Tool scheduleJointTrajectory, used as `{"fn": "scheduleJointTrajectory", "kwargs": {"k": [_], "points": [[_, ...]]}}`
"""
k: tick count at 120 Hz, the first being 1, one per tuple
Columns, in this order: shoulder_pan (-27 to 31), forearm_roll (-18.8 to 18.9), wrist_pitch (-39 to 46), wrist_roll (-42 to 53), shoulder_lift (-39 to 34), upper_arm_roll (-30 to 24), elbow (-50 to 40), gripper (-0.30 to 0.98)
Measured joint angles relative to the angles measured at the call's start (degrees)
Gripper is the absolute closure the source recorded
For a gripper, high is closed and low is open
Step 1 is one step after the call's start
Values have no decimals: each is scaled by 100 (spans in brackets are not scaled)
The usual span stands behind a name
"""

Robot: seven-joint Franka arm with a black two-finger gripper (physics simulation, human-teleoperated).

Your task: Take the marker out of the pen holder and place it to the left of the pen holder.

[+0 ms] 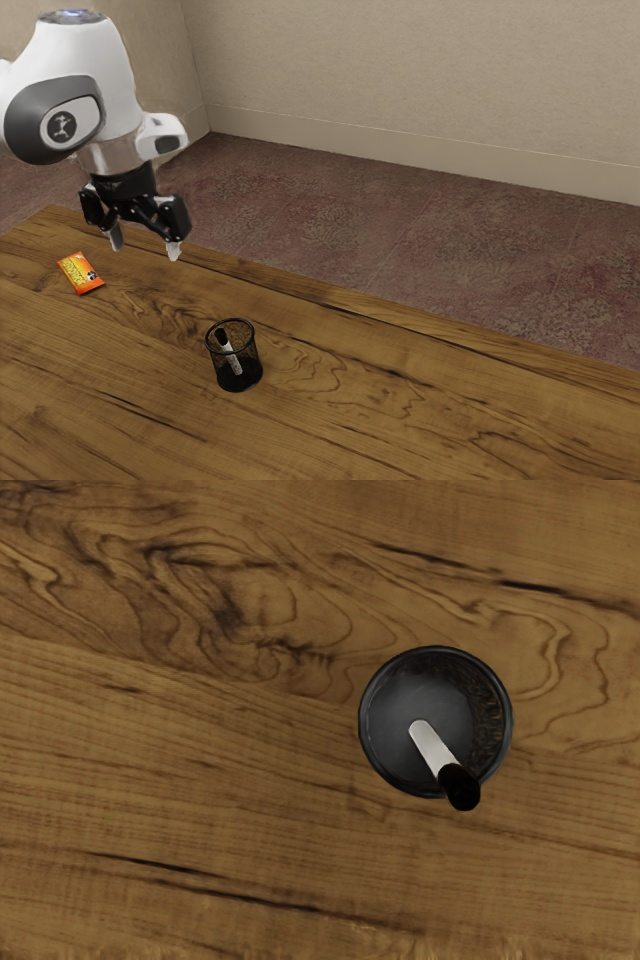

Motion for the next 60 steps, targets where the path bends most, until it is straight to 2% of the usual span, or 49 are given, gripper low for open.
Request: {"fn": "scheduleJointTrajectory", "kwargs": {"k": [10,18,27,49,60], "points": [[-305,-118,637,-4,-600,124,-1387,0],[-477,-293,1132,20,-683,372,-1929,0],[-585,-419,1554,54,-600,494,-2156,0],[-482,-529,2292,169,305,814,-2276,0],[-436,-545,2564,236,474,845,-2275,0]]}}
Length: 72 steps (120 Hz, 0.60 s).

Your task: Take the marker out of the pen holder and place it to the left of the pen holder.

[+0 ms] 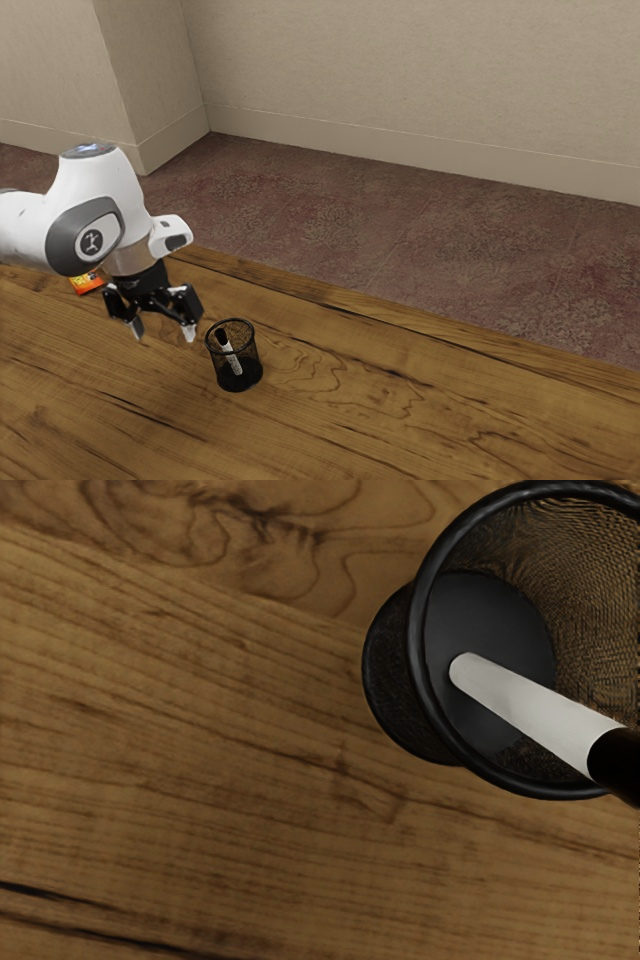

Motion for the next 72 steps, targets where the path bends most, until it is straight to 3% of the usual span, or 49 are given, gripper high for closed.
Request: {"fn": "scheduleJointTrajectory", "kwargs": {"k": [16,26,39,51,72], "points": [[6,101,138,47,-428,-123,-67,0],[3,608,147,-117,-1116,-888,-380,0],[0,936,152,-461,-1330,-1722,-489,0],[135,1051,192,-761,-1190,-1859,-518,0],[363,1052,667,-1178,-260,-1883,-589,0]]}}
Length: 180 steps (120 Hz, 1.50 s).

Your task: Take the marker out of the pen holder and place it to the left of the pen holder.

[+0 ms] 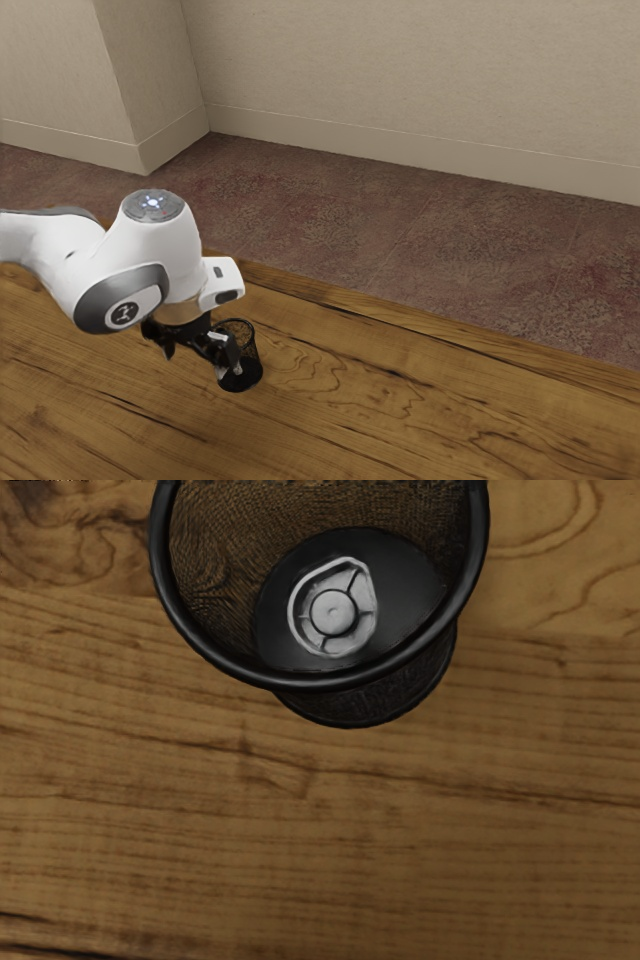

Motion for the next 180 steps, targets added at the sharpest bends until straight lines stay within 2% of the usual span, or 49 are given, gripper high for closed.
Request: {"fn": "scheduleJointTrajectory", "kwargs": {"k": [26,51,61,99,151,180], "points": [[601,-213,287,-386,642,-1,464,0],[617,-282,386,-646,962,-4,728,0],[583,-308,400,-727,1035,-196,904,0],[496,-612,81,-918,1183,-299,881,4],[640,-352,724,-577,1222,-102,893,12],[630,-346,885,-412,1230,-98,870,24]]}}
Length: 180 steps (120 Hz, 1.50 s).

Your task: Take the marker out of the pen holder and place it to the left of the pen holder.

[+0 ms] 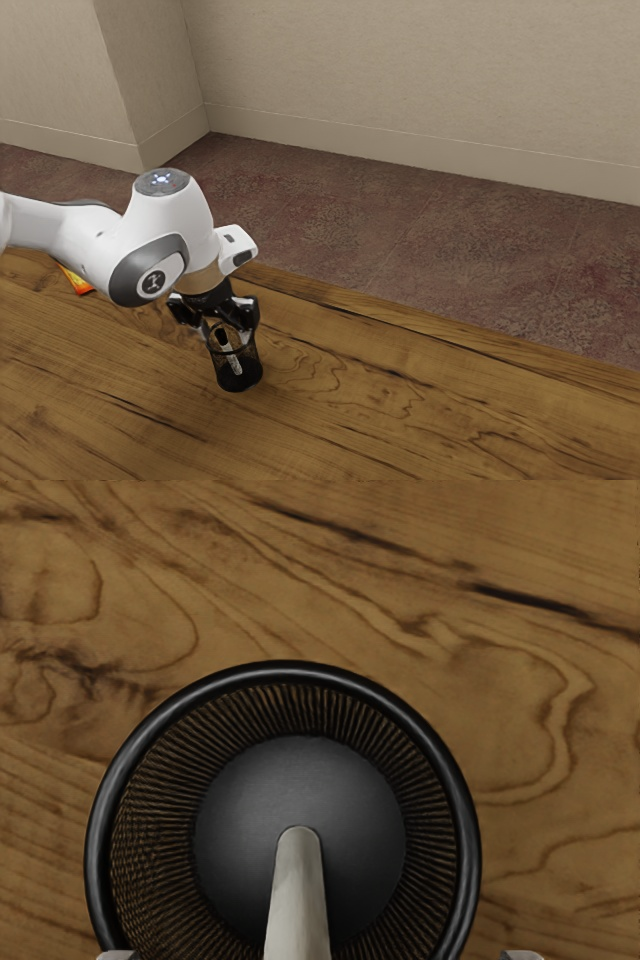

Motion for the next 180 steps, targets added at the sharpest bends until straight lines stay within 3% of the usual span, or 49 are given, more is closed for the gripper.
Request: {"fn": "scheduleJointTrajectory", "kwargs": {"k": [62,156,180], "points": [[2,-2,40,199,-5,39,-41,53],[-17,80,-53,190,-21,60,-19,75],[-8,143,-450,109,-437,123,101,77]]}}
